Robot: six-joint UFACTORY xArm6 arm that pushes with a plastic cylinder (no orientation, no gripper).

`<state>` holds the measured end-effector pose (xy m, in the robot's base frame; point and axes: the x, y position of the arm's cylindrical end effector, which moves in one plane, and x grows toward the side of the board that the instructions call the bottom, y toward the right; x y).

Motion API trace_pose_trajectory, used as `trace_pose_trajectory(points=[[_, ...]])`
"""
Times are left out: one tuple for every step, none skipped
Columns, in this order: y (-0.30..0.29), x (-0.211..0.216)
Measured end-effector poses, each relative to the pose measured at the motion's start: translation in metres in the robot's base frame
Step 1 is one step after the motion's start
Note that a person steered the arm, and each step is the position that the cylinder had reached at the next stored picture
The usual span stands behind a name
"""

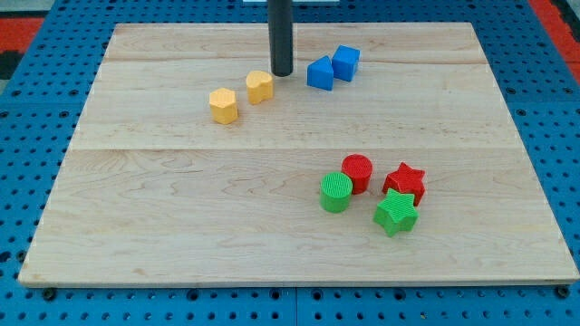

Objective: Move yellow heart along with yellow hexagon a bit left

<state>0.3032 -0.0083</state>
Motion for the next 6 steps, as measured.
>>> trace_pose_trajectory(points=[[-0.026, 0.013], [-0.062, 0.026], [-0.094, 0.034], [-0.106, 0.037], [-0.076, 0.011], [-0.036, 0.023]])
